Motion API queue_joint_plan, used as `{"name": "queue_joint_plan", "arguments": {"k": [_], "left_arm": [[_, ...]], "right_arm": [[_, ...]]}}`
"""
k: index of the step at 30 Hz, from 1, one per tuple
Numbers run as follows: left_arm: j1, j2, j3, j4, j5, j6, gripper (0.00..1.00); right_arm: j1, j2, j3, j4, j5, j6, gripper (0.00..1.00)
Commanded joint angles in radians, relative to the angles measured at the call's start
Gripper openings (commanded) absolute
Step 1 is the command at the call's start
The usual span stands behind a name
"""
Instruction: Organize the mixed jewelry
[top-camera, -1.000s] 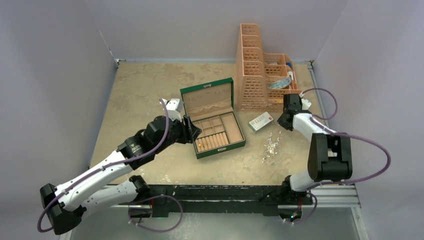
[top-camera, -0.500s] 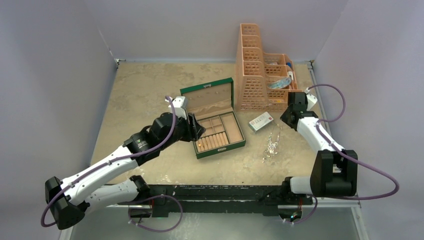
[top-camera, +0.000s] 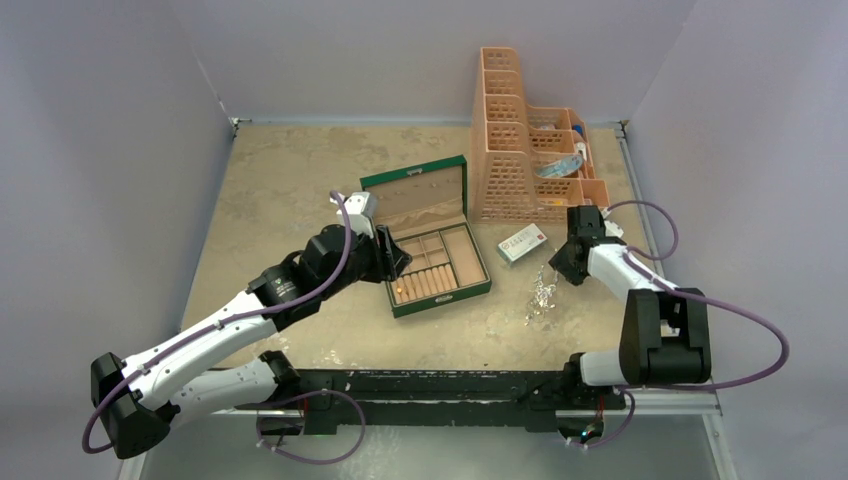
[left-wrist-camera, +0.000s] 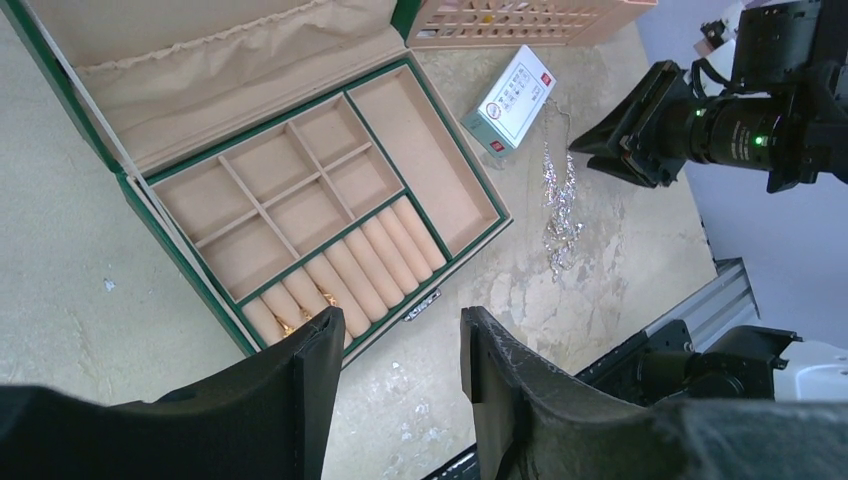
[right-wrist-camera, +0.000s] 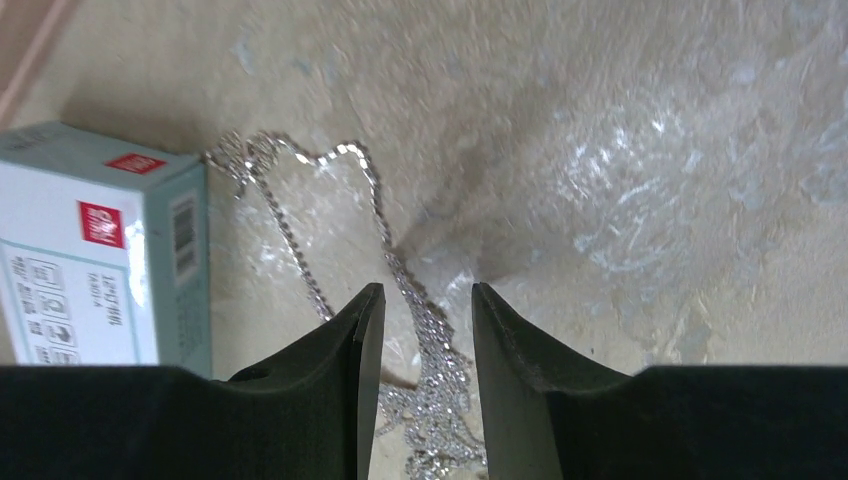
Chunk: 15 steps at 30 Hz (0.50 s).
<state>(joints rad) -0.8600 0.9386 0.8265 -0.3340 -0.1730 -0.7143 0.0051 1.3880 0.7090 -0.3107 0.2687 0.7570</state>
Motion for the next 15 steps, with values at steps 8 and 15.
{"name": "queue_joint_plan", "arguments": {"k": [8,15], "left_arm": [[-0.003,-0.022,-0.014,0.067,-0.067,0.02,0.45],[-0.002,-0.028,-0.022,0.079,-0.065,0.035,0.46]], "right_arm": [[0.021,-0.037,0.002,-0.074,0.011,0.089,0.39],[0.031,0.003,0.011,-0.057,-0.006,0.067,0.34]]}}
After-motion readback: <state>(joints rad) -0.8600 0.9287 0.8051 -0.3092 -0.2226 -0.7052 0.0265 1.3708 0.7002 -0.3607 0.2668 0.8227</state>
